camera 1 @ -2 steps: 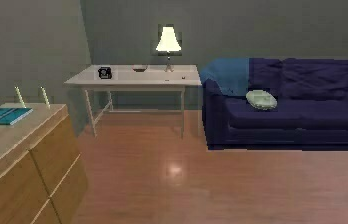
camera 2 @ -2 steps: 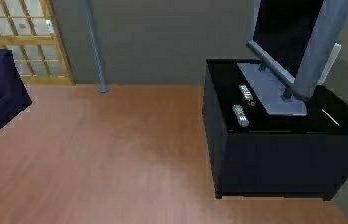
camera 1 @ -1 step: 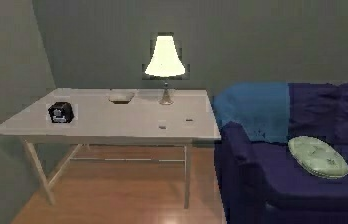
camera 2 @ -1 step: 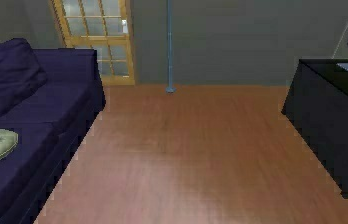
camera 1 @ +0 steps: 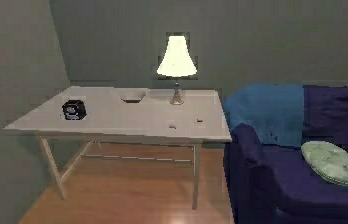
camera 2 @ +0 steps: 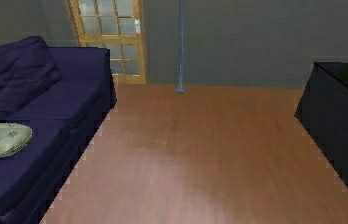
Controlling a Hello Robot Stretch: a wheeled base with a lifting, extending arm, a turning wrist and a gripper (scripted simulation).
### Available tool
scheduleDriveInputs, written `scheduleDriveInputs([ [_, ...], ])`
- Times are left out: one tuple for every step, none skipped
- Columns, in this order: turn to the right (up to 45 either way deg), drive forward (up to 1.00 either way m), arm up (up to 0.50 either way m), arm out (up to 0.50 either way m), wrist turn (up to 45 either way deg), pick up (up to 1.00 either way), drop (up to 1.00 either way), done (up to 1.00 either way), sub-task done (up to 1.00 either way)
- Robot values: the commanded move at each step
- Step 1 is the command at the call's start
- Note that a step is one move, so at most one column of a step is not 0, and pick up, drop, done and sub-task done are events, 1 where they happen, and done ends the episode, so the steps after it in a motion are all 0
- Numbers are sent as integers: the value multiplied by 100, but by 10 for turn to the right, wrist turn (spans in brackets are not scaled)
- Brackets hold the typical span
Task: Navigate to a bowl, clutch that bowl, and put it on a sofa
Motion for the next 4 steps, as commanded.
scheduleDriveInputs([
  [0, 70, 0, 0, 0, 0, 0, 0, 0],
  [-450, 0, 0, 0, 0, 0, 0, 0, 0],
  [-450, 0, 0, 0, 0, 0, 0, 0, 0],
  [-180, 0, 0, 0, 0, 0, 0, 0, 0],
])
